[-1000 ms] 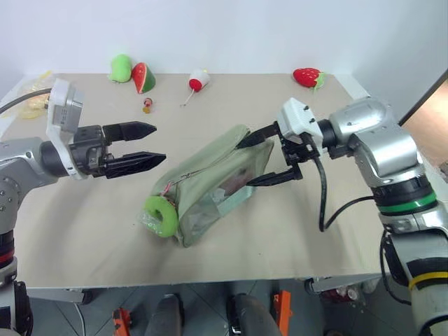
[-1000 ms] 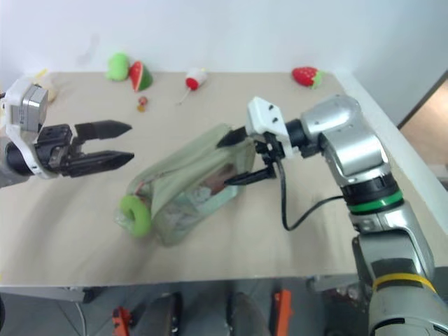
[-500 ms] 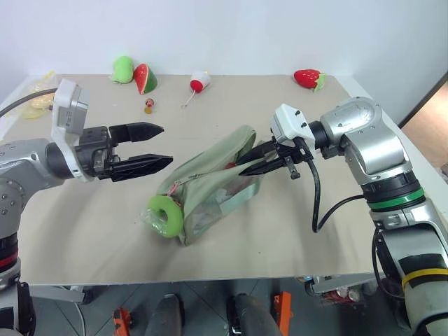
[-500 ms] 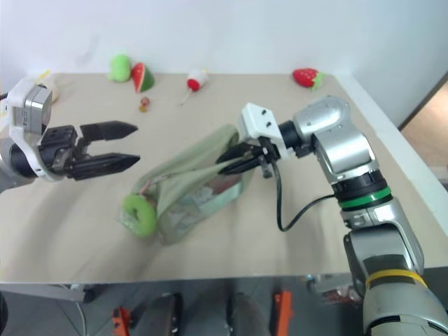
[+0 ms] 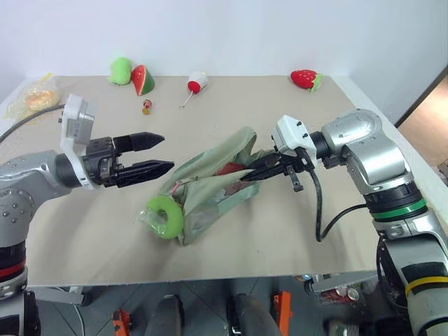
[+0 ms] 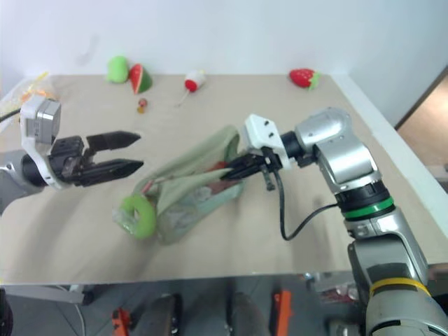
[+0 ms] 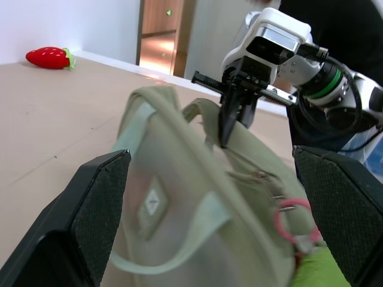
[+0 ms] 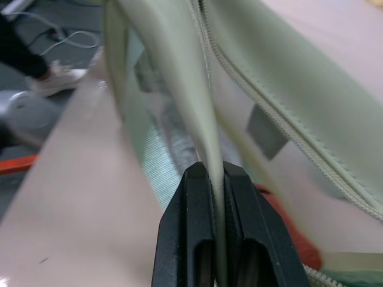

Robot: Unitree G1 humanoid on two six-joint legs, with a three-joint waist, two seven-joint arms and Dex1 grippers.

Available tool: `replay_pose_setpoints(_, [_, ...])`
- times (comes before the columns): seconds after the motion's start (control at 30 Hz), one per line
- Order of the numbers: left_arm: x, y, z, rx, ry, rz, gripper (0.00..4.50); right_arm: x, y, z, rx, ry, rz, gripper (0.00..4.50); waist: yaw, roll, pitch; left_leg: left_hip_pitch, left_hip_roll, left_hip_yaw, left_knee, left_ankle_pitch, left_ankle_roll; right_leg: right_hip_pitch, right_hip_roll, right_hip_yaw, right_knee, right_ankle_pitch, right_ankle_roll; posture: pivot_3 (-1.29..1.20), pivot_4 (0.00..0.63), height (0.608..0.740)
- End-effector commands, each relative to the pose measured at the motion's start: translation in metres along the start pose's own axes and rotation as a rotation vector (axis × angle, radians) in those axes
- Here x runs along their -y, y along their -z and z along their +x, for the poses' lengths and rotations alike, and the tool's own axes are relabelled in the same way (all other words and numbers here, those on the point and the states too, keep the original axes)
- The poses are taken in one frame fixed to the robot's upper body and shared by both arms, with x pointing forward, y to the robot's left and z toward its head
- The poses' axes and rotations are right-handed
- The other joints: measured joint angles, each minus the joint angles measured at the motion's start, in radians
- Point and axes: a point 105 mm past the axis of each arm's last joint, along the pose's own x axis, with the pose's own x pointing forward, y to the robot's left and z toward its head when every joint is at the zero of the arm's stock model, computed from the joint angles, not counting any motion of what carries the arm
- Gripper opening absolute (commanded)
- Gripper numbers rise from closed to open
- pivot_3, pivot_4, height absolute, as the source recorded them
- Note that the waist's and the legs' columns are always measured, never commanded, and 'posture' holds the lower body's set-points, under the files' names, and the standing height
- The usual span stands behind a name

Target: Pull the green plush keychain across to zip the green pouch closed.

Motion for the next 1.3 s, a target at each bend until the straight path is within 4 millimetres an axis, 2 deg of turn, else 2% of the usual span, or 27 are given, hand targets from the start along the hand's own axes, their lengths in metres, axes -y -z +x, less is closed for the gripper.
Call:
replay_pose_setpoints(0.03, [0.001,-0.012,-0.005,0.048,-0.017,0.05,4.5,0.03,-0.016,-0.022,0.01,0.162,-0.059,0.06,0.0,0.0,0.0,0.0,0.0,0.0,0.0,0.001,0.0,0.0,0.0,0.0,0.0,0.0,-0.001,0.0,0.15,0.74])
replay_pose_setpoints(0.17, [0.001,-0.017,-0.007,0.092,-0.031,0.049,4.5,0.058,-0.028,-0.037,0.02,0.285,-0.06,0.06,0.002,0.0,0.0,-0.001,0.0,0.0,0.001,0.002,0.0,-0.001,0.0,0.0,0.0,0.001,-0.004,0.0,0.15,0.74])
replay_pose_setpoints(0.43, [0.002,-0.035,-0.014,0.161,-0.051,0.048,4.5,0.072,-0.029,-0.048,-0.047,0.331,-0.097,0.06,0.001,0.0,0.0,-0.004,0.0,0.0,0.0,0.002,0.0,-0.003,0.0,0.0,0.0,0.002,0.0,0.0,0.15,0.74])
replay_pose_setpoints(0.5, [0.001,-0.035,-0.016,0.156,-0.065,0.053,4.5,0.071,-0.029,-0.039,-0.047,0.311,-0.085,0.06,0.0,0.0,0.0,-0.004,0.0,0.0,-0.001,0.002,0.0,-0.004,0.0,0.0,0.0,0.002,0.0,0.0,0.15,0.74])
replay_pose_setpoints(0.7, [0.002,-0.037,-0.019,0.153,-0.083,0.057,4.5,0.055,-0.011,-0.006,-0.087,0.234,-0.057,0.06,-0.001,0.0,0.0,-0.003,0.004,0.0,-0.002,0.002,0.0,-0.004,0.004,0.0,0.0,0.002,-0.002,0.0,0.15,0.74])
replay_pose_setpoints(0.97, [0.001,-0.036,-0.017,0.143,-0.094,0.052,4.5,0.046,-0.011,0.005,-0.045,0.199,-0.014,0.06,-0.003,0.0,0.0,-0.001,0.006,0.0,-0.001,0.002,0.0,-0.003,0.007,0.0,0.0,0.004,-0.005,0.0,0.15,0.74])
replay_pose_setpoints(1.0, [0.001,-0.036,-0.017,0.143,-0.095,0.051,4.5,0.046,-0.011,0.006,-0.043,0.197,-0.008,0.74,-0.004,0.0,0.0,-0.001,0.007,0.0,-0.001,0.002,0.0,-0.003,0.008,0.0,0.0,0.004,-0.006,0.0,0.15,0.74])
replay_pose_setpoints(1.13, [-0.001,-0.035,-0.017,0.141,-0.098,0.045,4.5,0.046,-0.016,0.001,-0.007,0.196,0.009,2.04,-0.004,0.0,0.0,0.0,0.009,0.0,-0.002,0.002,0.0,-0.003,0.01,0.0,0.0,0.004,-0.007,0.0,0.15,0.74])
replay_pose_setpoints(1.23, [-0.003,-0.034,-0.016,0.14,-0.1,0.038,4.5,0.052,-0.023,-0.012,0.036,0.233,0.045,3.11,-0.004,0.0,0.0,0.0,0.009,0.0,-0.002,0.002,0.0,-0.003,0.01,0.0,0.0,0.004,-0.007,0.0,0.15,0.74])
replay_pose_setpoints(1.3, [-0.004,-0.032,-0.016,0.134,-0.102,0.031,4.5,0.055,-0.03,-0.028,0.091,0.252,0.068,3.11,-0.003,0.0,0.0,-0.001,0.009,0.0,-0.002,0.002,0.0,-0.003,0.01,0.0,0.0,0.004,-0.007,0.0,0.15,0.74])
